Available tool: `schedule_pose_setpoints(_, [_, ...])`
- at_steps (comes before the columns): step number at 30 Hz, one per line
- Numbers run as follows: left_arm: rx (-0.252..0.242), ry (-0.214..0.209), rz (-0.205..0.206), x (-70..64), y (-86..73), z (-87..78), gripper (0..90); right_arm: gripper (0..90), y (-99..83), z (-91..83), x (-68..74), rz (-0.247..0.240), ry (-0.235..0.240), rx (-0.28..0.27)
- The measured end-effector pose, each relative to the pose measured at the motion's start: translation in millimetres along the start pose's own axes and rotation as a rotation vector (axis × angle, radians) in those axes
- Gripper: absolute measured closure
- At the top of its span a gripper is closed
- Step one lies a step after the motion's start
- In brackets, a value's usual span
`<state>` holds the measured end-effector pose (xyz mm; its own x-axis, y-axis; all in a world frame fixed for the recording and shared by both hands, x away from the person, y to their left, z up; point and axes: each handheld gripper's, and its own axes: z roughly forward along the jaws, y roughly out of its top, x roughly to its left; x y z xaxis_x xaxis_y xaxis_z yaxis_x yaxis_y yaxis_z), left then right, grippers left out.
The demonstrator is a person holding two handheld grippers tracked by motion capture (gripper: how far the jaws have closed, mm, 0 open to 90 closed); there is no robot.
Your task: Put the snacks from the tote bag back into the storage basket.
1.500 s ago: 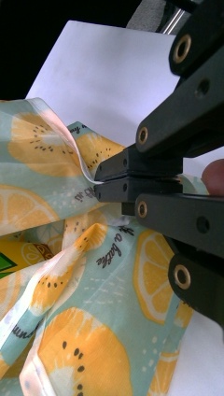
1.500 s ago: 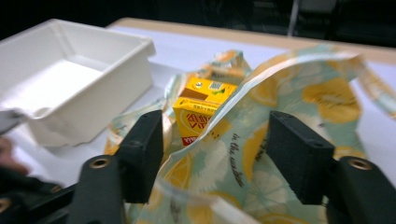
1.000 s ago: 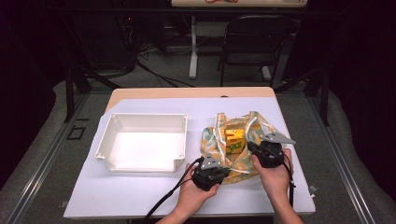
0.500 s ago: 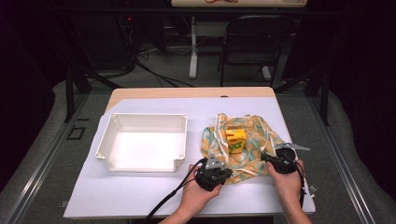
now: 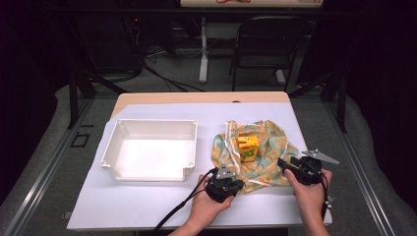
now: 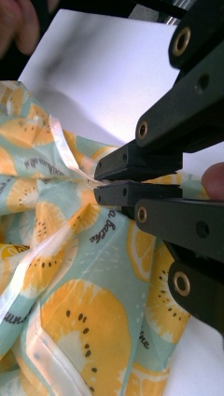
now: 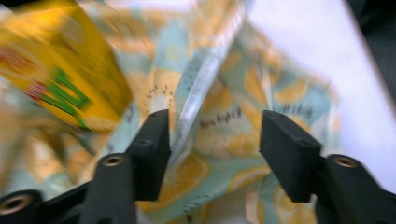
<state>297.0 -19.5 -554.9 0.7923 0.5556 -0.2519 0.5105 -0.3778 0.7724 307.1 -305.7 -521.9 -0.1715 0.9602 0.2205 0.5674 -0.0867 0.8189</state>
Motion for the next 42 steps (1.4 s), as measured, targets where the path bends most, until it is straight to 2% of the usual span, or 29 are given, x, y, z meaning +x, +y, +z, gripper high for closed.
schedule_pose_setpoints(1, [-0.013,0.017,-0.001,-1.0,-0.1,0.3,85.2,34.3,4.0,-6.6,2.7,-0.020,0.001,-0.013])
schedule_pose_setpoints(2, [-0.003,-0.001,0.002,-0.1,0.5,-1.0,85.2,31.9,7.3,-11.9,6.6,-0.031,0.008,-0.040])
schedule_pose_setpoints(4, [-0.003,0.001,0.004,-0.5,0.4,-1.0,85.3,29.2,14.2,-21.9,14.3,-0.063,0.034,-0.074])
schedule_pose_setpoints(8, [-0.011,0.002,0.001,-1.7,0.1,0.5,85.3,26.4,26.4,-35.7,35.9,-0.126,0.046,-0.162])
schedule_pose_setpoints(11, [-0.007,-0.002,0.002,-2.0,0.0,1.0,85.3,25.8,32.4,-35.4,49.5,-0.159,0.080,-0.168])
schedule_pose_setpoints(12, [-0.005,-0.002,0.003,-2.0,-0.1,1.0,85.4,25.7,33.2,-32.3,54.3,-0.165,0.094,-0.173])
schedule_pose_setpoints(17, [0.001,0.007,0.004,-0.7,-0.8,-0.7,85.5,22.8,30.7,-9.1,76.7,-0.183,0.122,-0.128])
schedule_pose_setpoints(21, [0.003,0.013,0.000,0.4,-1.3,-1.9,85.5,15.2,26.8,13.8,94.1,-0.191,0.110,-0.087])
schedule_pose_setpoints(23, [0.004,0.013,0.002,1.0,-1.2,-3.1,85.5,14.2,25.4,23.9,100.0,-0.190,0.092,-0.076])
schedule_pose_setpoints(30, [0.000,0.016,-0.005,4.4,-2.3,-5.3,85.5,13.7,20.4,51.1,109.9,-0.163,0.041,-0.062])
schedule_pose_setpoints(42, [-0.004,0.014,-0.005,2.9,-3.1,-4.4,85.5,16.6,18.1,71.6,115.1,-0.141,-0.039,-0.066])
